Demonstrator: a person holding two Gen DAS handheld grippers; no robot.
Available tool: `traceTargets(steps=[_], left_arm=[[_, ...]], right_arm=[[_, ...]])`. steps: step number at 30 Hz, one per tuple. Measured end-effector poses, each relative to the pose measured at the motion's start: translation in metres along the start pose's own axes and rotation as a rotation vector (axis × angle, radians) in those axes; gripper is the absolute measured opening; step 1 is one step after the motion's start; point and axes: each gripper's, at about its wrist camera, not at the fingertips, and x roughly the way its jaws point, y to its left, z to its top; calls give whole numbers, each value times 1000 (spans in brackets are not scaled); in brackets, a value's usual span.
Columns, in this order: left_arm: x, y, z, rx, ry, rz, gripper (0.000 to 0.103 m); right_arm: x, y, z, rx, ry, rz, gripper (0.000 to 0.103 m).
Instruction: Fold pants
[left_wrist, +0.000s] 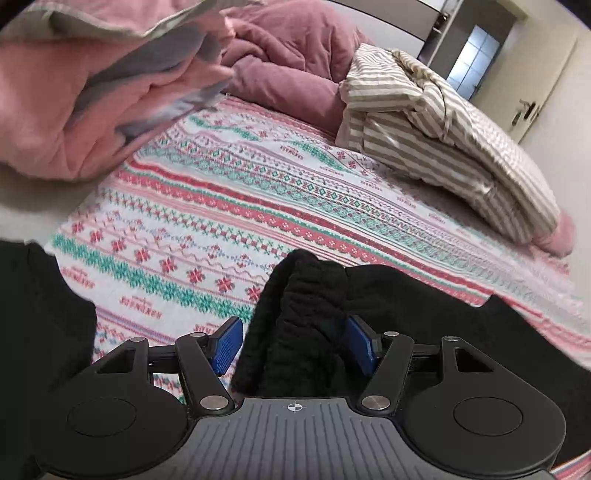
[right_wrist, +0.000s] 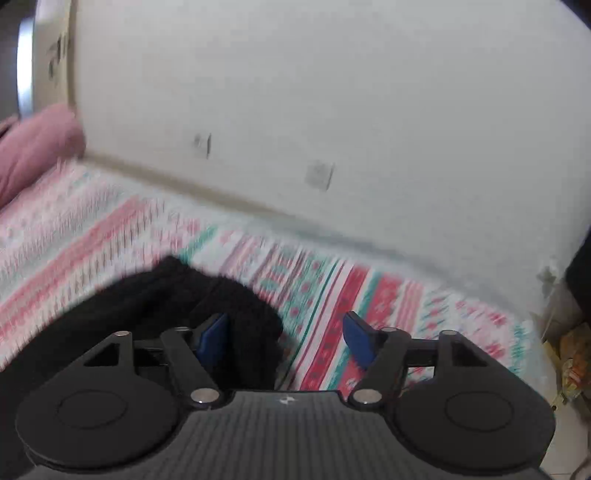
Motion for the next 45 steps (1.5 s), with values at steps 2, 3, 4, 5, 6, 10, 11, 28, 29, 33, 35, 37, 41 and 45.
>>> traceTargets(steps=[2, 3, 4, 5, 6, 10, 11, 28, 29, 33, 35, 37, 41, 45], left_arm=[[-3, -9, 3, 32, -42, 8, 61], [-5, -14, 5, 57, -64, 3, 61], [-6, -19, 6, 85, -78, -3, 61], [-6, -25, 8, 113, -86, -6, 62], [-2, -29, 9, 133, -86, 3, 62], [26, -39, 13, 189, -37, 71, 62], [32, -40, 14, 197, -25, 79, 62], [73, -41, 17, 240, 93, 161, 66], [73, -40, 17, 233, 96, 159, 66], [72, -38, 16, 229, 96, 147, 66], [72, -36, 18, 216, 101, 140, 68], [73, -34, 20, 203, 109, 133, 69], [70, -31, 23, 177, 115, 119, 69], [60, -32, 22, 193, 90, 113, 69]], right_arm=[[-22, 11, 2, -28, -87, -15, 103], [-34, 20, 3, -67, -138, -6, 103], [-48, 31, 2, -109, -187, 1, 103], [-58, 39, 1, -138, -223, 0, 103], [-68, 47, 0, -158, -261, -1, 103], [-98, 79, -12, -226, -280, 160, 103], [-105, 90, -19, -271, -253, 253, 103], [-247, 323, -189, -972, 230, 1194, 84], [-242, 340, -196, -980, 269, 1191, 83], [-248, 376, -211, -970, 207, 1124, 82], [-249, 384, -213, -947, 197, 1089, 82], [-256, 384, -216, -964, 157, 1058, 82], [-276, 354, -204, -880, 117, 1085, 83], [-302, 317, -217, -919, 215, 1207, 84]])
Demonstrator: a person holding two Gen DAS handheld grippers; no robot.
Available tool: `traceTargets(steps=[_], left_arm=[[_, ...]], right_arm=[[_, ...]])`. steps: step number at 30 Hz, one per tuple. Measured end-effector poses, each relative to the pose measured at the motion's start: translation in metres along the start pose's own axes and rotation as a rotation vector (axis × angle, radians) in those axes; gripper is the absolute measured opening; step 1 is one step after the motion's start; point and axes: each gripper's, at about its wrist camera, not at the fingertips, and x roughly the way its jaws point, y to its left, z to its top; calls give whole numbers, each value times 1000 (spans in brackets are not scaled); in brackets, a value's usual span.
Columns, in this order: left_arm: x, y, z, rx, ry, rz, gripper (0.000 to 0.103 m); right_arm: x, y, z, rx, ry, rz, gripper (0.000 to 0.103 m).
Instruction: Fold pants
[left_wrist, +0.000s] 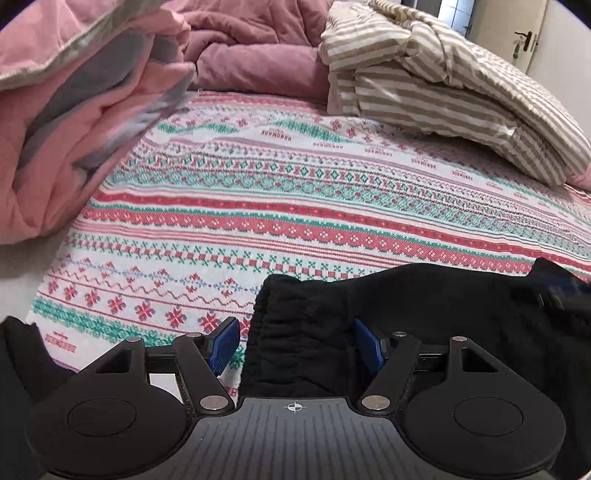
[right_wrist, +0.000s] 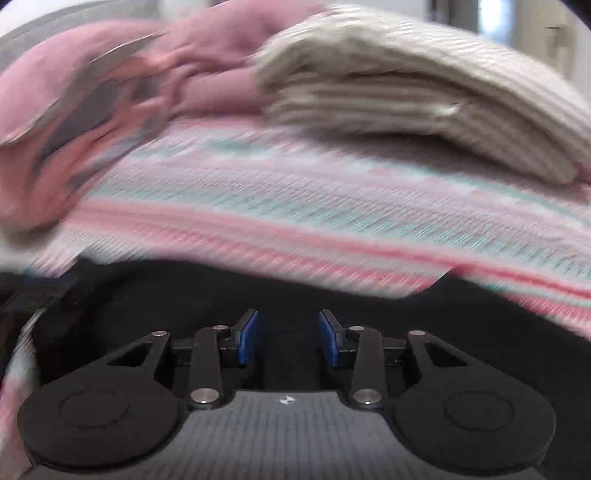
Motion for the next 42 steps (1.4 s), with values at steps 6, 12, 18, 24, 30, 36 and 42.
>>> traceTargets(steps=[6, 12, 18, 24, 30, 36, 42], left_arm=[[9, 2, -2, -5, 11, 5, 71], [9, 1, -5, -12, -4, 13, 71], [-3, -2, -5, -16, -30, 35, 71], [-40, -20, -13, 69, -150, 66, 69], [-47, -41, -31, 113, -136, 1, 69], [-39, -64, -46, 160, -121, -5, 69], [-14, -69, -52, 214, -68, 83, 69]], right_arm=[[-16, 48, -83, -199, 110, 10, 88], [-49, 18, -112, -154, 102, 63, 94], [-61, 11, -110, -77, 56, 113, 95], [-63, 2, -109, -59, 86, 100, 97], [-58, -1, -112, -62, 102, 64, 101], [-56, 5, -112, -81, 98, 45, 103], [-57, 1, -114, -85, 91, 50, 103]])
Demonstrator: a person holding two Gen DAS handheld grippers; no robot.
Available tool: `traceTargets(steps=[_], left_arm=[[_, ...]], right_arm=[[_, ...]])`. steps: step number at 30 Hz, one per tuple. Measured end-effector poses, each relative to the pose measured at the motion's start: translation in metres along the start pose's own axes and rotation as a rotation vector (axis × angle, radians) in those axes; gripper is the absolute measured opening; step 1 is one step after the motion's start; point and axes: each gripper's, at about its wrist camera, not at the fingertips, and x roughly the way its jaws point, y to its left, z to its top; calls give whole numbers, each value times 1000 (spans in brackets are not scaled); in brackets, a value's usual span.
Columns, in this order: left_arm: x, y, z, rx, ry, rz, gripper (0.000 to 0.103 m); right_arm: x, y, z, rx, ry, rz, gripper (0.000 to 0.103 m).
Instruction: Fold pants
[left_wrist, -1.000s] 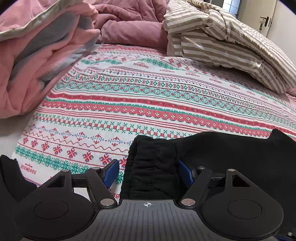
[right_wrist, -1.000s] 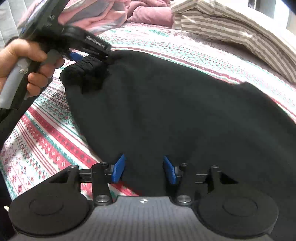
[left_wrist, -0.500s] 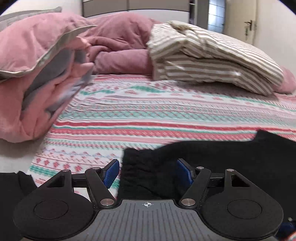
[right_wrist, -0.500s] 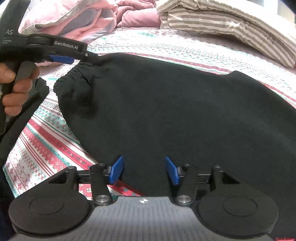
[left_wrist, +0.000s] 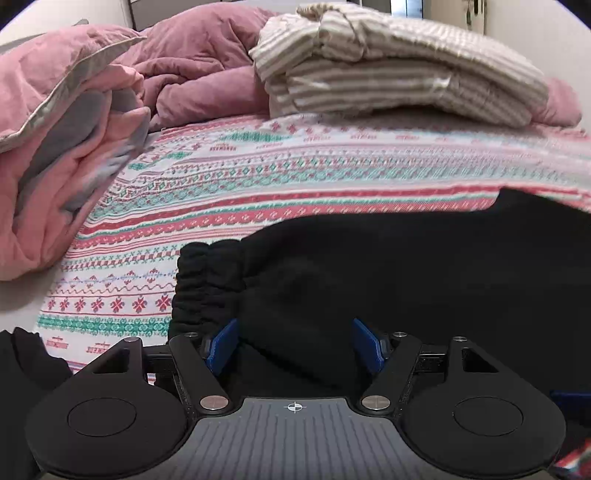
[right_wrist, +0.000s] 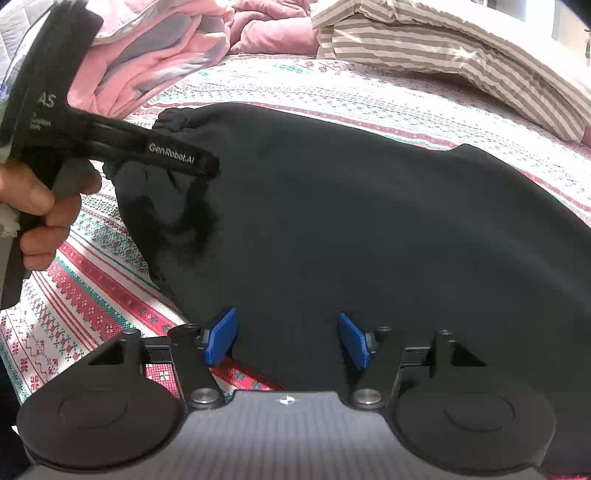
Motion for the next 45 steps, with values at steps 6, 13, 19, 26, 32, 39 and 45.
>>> traceTargets(steps=[6, 13, 19, 26, 32, 39, 45], left_arm=[[-2, -2, 1, 23, 1, 12, 69], [-22, 20, 11, 30, -101, 84, 69], [-34, 69, 13, -116, -116, 31, 69], [-37, 84, 5, -178, -72, -49, 73], [-40, 93, -3, -204, -89, 5, 76], [-50, 71, 0, -182, -127, -39, 76], [-49, 41, 3, -147, -116, -80, 76]], right_arm=[[-1, -3, 0, 13, 4, -10, 103], [-9, -24, -1, -36, 7, -148, 103], [-47, -92, -4, 143, -61, -269, 103], [-97, -163, -27, 338, -145, -369, 103], [-141, -222, -62, 519, -213, -476, 103], [-207, -324, -149, 981, -333, -554, 103], [-231, -379, -241, 1417, -506, -456, 103]])
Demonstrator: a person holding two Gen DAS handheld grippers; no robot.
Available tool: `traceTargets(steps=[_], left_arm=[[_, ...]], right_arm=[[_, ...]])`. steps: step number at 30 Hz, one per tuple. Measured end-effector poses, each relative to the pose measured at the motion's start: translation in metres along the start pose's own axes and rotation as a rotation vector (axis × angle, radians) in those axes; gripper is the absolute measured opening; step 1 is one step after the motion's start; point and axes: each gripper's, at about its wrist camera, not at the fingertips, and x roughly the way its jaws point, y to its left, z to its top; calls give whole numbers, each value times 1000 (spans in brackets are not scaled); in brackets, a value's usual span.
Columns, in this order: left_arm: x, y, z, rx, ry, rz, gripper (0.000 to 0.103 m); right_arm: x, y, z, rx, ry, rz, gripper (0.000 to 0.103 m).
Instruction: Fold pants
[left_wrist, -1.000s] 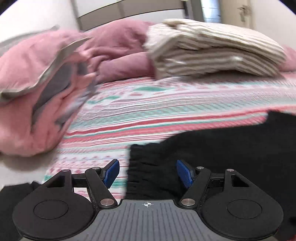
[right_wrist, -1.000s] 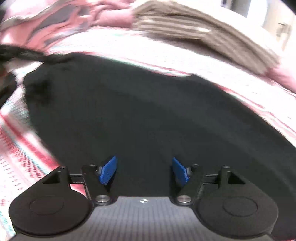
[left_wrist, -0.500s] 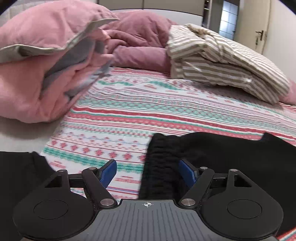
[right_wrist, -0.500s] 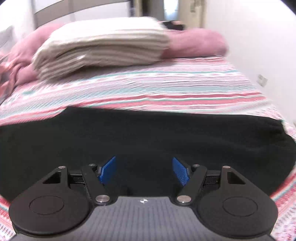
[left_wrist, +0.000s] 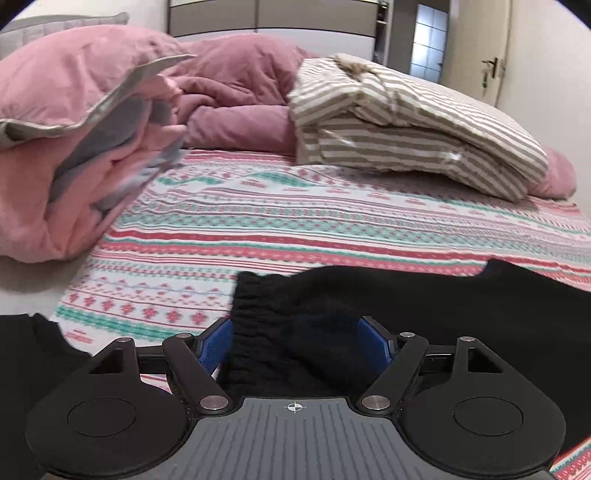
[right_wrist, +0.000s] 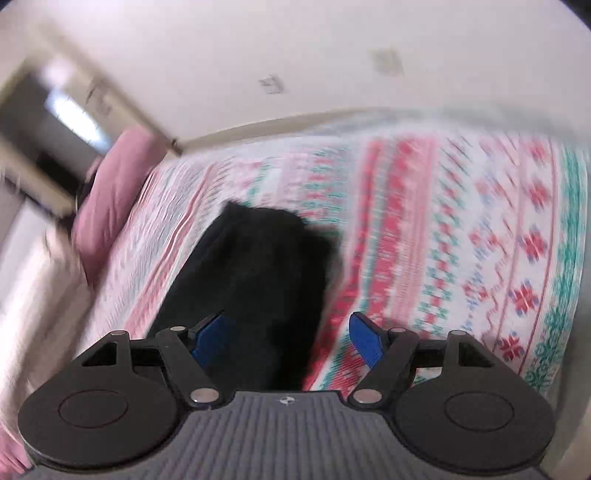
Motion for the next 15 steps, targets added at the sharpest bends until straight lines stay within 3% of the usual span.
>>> traceTargets(steps=[3, 5, 11, 15], left_arm=[[3, -21, -4, 38, 10, -25, 76], [6, -34, -8, 62, 17, -47, 76], [27, -67, -27, 172, 89, -77, 76], [43, -65, -35, 158, 155, -67, 76]], right_arm=[[15, -18, 7, 90, 35, 88, 103], [24, -18, 13, 96, 35, 102, 103], [60, 0, 16, 26, -11, 38, 103], [64, 8, 24, -2, -51, 2, 103]])
